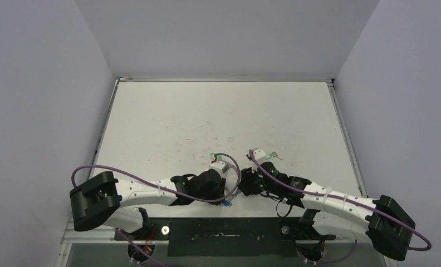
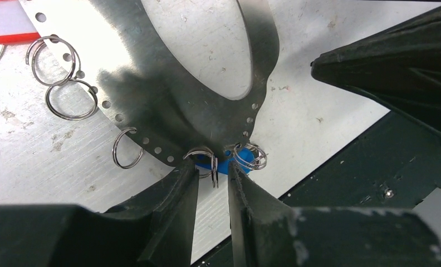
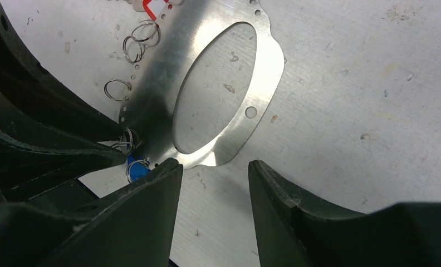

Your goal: Put the keys on the keyring

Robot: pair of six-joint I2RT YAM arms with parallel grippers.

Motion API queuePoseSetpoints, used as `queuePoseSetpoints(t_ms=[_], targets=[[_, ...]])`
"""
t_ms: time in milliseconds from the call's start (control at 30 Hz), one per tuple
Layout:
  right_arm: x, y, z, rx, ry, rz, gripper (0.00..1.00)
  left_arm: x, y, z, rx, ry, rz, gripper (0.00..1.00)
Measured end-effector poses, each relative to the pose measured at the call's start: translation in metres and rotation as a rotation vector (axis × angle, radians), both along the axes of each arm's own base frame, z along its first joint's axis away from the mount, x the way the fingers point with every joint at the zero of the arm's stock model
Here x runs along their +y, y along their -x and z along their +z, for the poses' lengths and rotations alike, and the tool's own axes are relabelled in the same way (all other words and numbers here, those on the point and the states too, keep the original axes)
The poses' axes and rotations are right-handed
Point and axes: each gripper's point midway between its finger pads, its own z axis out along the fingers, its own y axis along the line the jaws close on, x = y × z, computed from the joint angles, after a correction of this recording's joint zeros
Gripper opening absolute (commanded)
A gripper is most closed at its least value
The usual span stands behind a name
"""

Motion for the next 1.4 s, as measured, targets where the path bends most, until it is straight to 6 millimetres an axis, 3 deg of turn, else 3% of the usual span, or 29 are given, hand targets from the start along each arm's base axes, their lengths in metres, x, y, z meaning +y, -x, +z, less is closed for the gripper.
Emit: queuePoseSetpoints(t_ms=[333,600,800,967,1400], targets=[[0.000,0.000,-0.001,0.003,0.001,-0.002,0.49,-0.001,-0.001,0.000,-0.008,-0.013,-0.018,0.01],[0.000,0.000,-0.001,0.003,0.001,-0.002,0.52,0.003,0.001,0.003,-0.019,-0.030,-0.042,0.00],[0.004,0.002,0.005,-0.014,-0.018,0.038,0.57,0.009,0.001,0.017,-0.056,-0.029,-0.079,0.00],[0.015,0.004,0.027,-0.085,-0.083,0.127,0.59,0.009,-0.002,0.042,-0.123,-0.005,-0.128,0.00],[0.049,0.024,0.109,-0.450,-0.285,0.531,0.61,0.021,-0.005,0.106,-0.361,0.114,-0.258,0.00]])
